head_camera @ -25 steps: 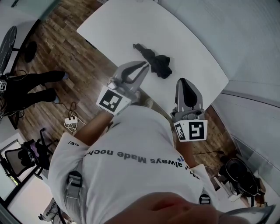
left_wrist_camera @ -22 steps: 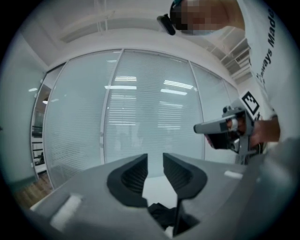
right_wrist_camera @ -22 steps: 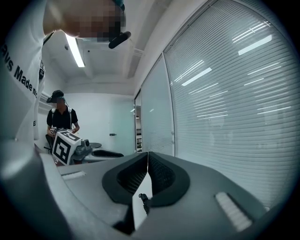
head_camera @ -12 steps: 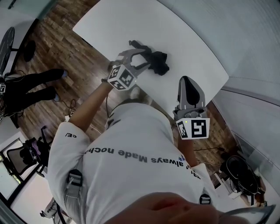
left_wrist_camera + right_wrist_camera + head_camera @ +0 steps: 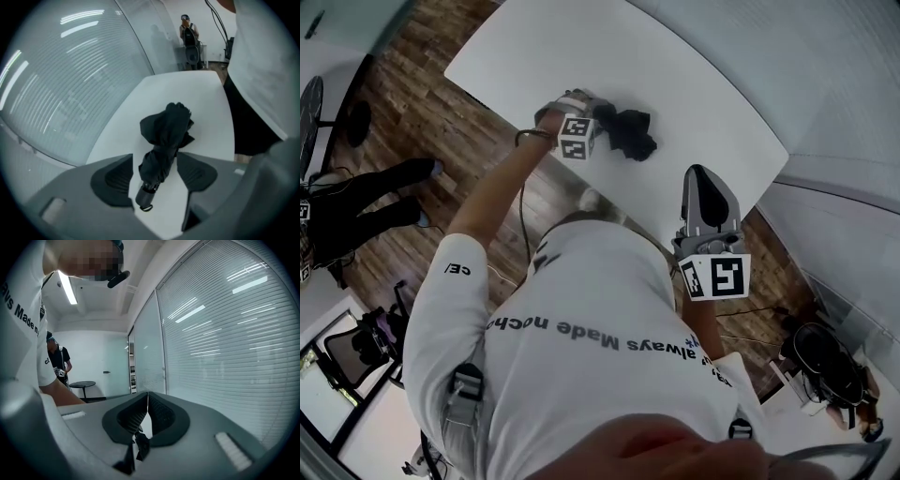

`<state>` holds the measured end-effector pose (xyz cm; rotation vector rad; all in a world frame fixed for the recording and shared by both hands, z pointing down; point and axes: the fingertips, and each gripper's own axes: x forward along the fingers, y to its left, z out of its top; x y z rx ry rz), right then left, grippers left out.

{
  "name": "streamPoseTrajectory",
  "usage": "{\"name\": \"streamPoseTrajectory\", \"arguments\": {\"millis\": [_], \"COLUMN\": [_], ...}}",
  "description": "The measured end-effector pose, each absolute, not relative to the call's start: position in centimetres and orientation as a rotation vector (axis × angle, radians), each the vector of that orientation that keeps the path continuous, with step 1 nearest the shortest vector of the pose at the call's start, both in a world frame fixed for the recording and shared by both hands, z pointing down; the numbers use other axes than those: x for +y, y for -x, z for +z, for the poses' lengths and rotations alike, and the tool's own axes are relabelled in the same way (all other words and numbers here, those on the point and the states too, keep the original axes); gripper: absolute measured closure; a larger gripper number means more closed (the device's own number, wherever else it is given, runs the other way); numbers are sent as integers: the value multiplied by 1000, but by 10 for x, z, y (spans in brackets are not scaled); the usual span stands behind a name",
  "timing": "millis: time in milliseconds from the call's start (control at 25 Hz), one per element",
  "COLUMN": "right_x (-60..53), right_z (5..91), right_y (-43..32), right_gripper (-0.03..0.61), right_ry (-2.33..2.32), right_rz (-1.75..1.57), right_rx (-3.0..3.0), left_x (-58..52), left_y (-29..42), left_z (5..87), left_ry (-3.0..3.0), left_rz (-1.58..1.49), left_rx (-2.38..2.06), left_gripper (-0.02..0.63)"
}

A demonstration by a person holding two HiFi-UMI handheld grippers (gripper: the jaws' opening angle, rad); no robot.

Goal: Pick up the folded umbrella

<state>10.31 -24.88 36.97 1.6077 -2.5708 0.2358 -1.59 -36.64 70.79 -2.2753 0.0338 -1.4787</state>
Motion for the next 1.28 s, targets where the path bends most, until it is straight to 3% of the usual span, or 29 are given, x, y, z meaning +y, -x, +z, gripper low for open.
{"name": "streamPoseTrajectory", "arguments": {"millis": [320,680,760,880,1280], "right_x": [-255,-259,-261,-263,-250], "right_z": [382,393,394,398,399], "right_y": [-114,-125,-128,-128,-131], "right_gripper": [574,574,574,574,574], "right_ry": [-1648,-1677,-1680,-1685,-1680], "right_rz": [281,325,330,340,341], "right_rx": [-2519,-2480,-2475,-2474,-2478], "left_x": [-386,-393,-392,-388,-377], "left_y": [18,19,19,24,26], "left_z": [784,817,818,821,814], "left_ry": [1994,1856,1848,1837,1957], "left_rz": [-1707,-1837,-1861,-1897,-1888], "left_rx": [-285,-430,-464,-504,-330], "left_gripper": [288,247,262,338,403]}}
